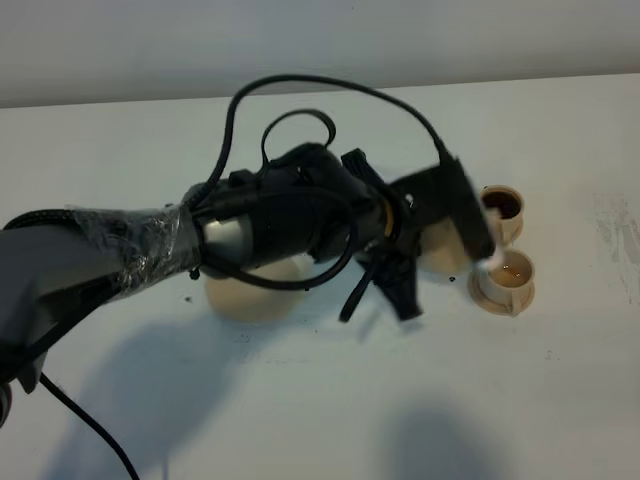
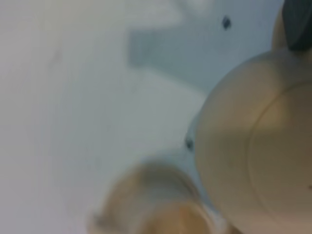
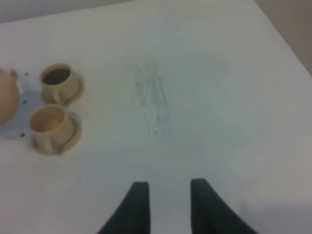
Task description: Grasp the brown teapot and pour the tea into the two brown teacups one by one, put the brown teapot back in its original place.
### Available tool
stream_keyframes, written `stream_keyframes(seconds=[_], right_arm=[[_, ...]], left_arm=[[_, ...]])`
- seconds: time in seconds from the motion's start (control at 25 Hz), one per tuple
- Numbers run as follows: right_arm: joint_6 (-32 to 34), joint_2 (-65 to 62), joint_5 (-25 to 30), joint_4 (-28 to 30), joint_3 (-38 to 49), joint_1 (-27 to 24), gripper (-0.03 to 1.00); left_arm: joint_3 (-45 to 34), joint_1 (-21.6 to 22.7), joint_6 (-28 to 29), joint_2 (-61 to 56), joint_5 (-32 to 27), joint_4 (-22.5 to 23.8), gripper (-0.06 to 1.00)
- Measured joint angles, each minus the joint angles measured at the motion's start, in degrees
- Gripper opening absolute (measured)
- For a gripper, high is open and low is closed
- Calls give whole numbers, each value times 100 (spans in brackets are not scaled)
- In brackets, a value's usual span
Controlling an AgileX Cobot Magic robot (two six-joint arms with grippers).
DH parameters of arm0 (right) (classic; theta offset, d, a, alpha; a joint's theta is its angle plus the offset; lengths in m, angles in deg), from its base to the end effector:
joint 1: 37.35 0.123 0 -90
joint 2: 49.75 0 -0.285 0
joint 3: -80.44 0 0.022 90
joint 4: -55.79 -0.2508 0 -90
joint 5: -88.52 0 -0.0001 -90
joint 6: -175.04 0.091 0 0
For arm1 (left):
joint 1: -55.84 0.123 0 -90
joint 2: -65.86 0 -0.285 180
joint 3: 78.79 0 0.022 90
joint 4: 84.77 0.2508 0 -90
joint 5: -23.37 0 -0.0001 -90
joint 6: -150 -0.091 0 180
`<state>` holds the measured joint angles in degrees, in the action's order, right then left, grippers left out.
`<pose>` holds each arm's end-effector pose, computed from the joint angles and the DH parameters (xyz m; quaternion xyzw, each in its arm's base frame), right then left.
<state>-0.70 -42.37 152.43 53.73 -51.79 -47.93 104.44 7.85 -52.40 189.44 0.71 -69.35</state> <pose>-0.0092 0.0047 0.2767 0.1099 0.8547 -0.0101 0.5072 0.3017 -0.3210 0.1810 0.6242 0.7098 0.0165 0.3261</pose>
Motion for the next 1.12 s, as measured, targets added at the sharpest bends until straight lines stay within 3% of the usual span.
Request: stream_keyframes(seconds=[0.2, 0.48, 0.92, 1.12], right_arm=[[0, 0, 0, 0, 0, 0, 22], [0, 0, 0, 0, 0, 0, 22], [0, 0, 0, 0, 0, 0, 23], [0, 0, 0, 0, 0, 0, 23]], left_arm=[[-297, 0, -469, 0, 148, 204, 12], [-311, 0, -530, 0, 765, 450, 12], [-323, 0, -570, 142, 1134, 1491, 12], [-281, 0, -581, 295, 1314, 1714, 12]])
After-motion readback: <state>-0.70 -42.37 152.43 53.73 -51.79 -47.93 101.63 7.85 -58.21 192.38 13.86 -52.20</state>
